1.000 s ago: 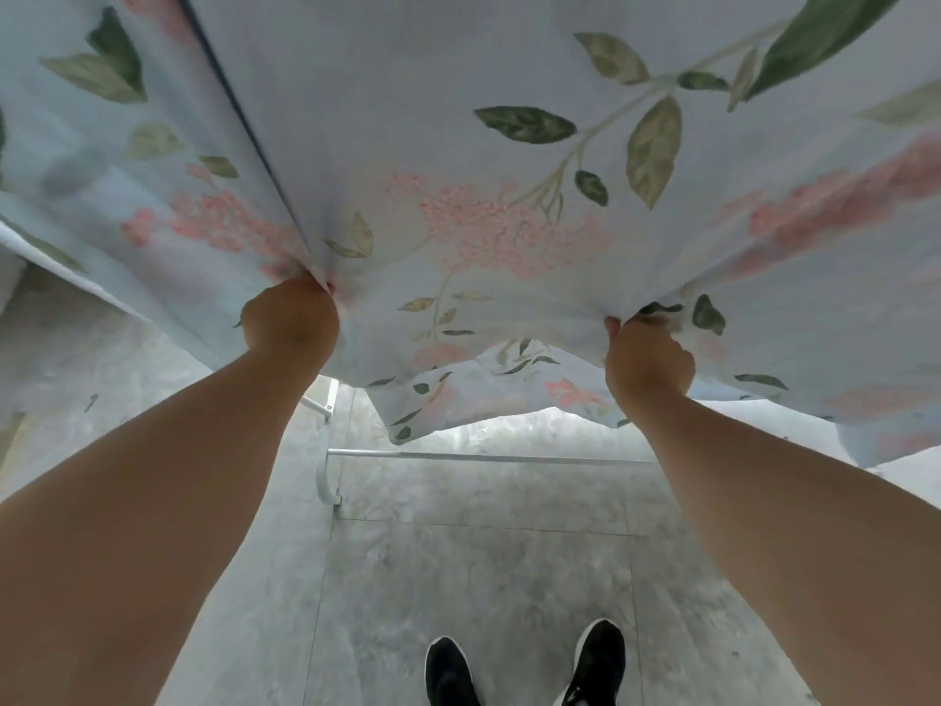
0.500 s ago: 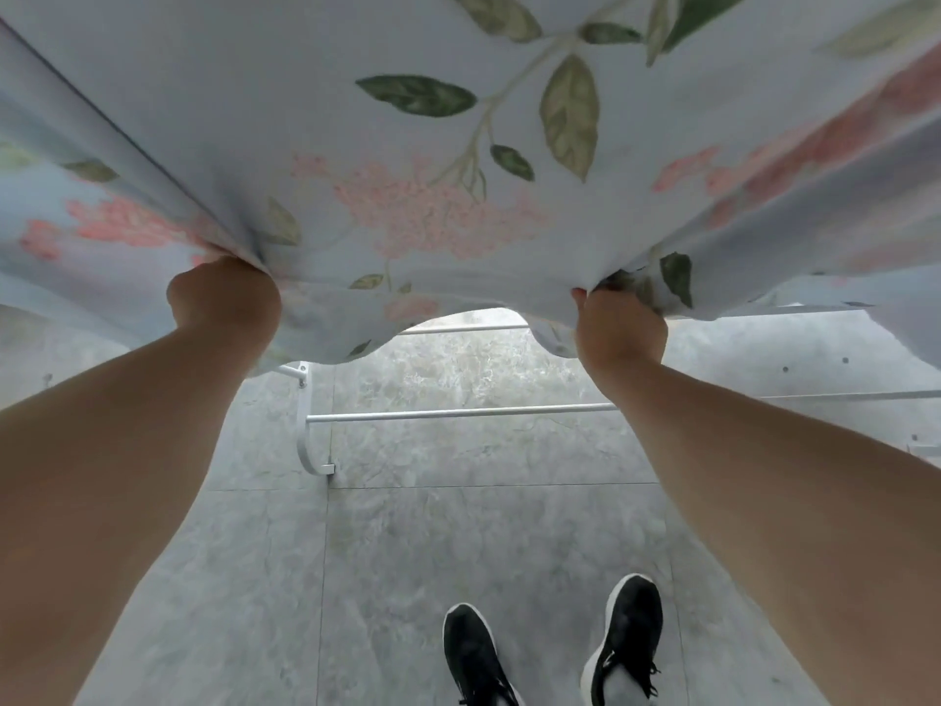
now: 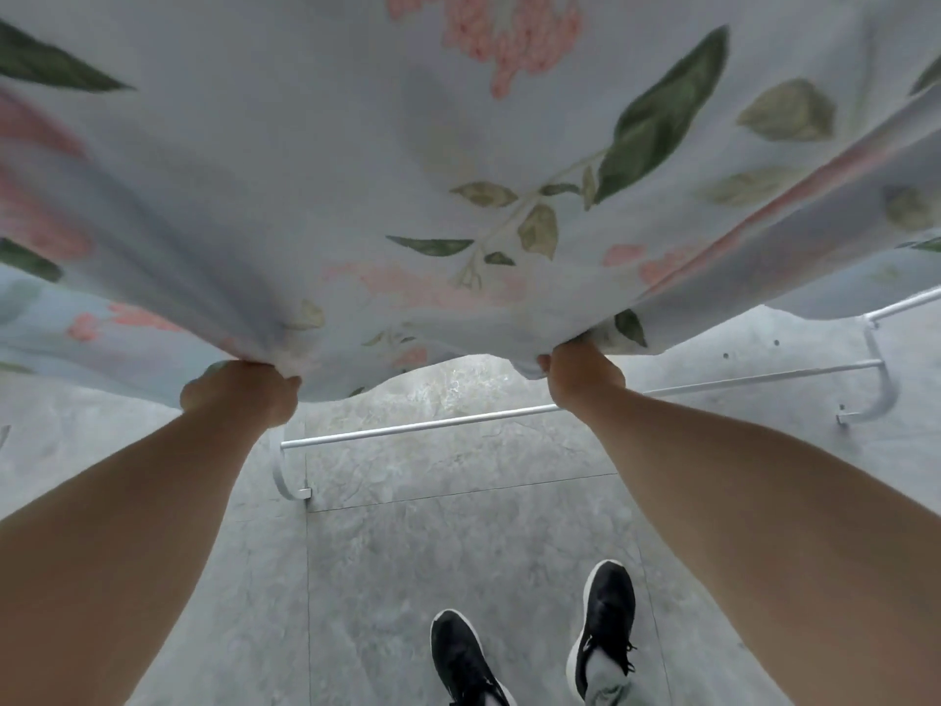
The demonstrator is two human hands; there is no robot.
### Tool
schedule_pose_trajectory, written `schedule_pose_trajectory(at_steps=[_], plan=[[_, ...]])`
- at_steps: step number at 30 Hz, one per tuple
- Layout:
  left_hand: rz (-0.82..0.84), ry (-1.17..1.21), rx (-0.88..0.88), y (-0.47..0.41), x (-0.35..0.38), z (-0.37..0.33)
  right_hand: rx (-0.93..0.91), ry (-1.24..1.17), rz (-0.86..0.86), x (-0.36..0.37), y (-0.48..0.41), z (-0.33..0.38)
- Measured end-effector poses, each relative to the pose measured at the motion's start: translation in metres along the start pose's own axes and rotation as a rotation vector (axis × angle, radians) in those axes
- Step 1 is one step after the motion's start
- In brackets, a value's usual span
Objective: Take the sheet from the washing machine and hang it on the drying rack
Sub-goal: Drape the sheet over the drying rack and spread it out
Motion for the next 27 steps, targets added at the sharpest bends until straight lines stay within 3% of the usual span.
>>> schedule_pose_trajectory(at_steps=[4,8,16,21,27], plan=[[0.017,0.052,0.138,0.071,-0.021,-0.040,0.018,0.001,-0.004,-0.043,0.059,-0.024],[-0.054,0.138,0.350,0.161,-0.096,-0.086,0.082,-0.095,-0.096,-0.132,0.126,-0.052],[-0.461,0.153,0.738,0.345,-0.277,-0.160,0.216,-0.258,-0.424,-0.324,0.274,-0.147],[-0.570,0.145,0.880,0.434,-0.334,-0.209,0.300,-0.215,-0.545,-0.394,0.341,-0.228],[-0.692,0.105,0.920,0.510,-0.383,-0.285,0.363,-0.289,-0.682,-0.473,0.344,-0.331]])
Point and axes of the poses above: each hand's wrist, its own y-axis away from the middle knuckle, its own x-axis out of the palm, z = x × y, the point moved 5 cm from there along -y, towards the middle knuckle, and after that the axes turned 2 degrees about y, right-handed, at the moved point
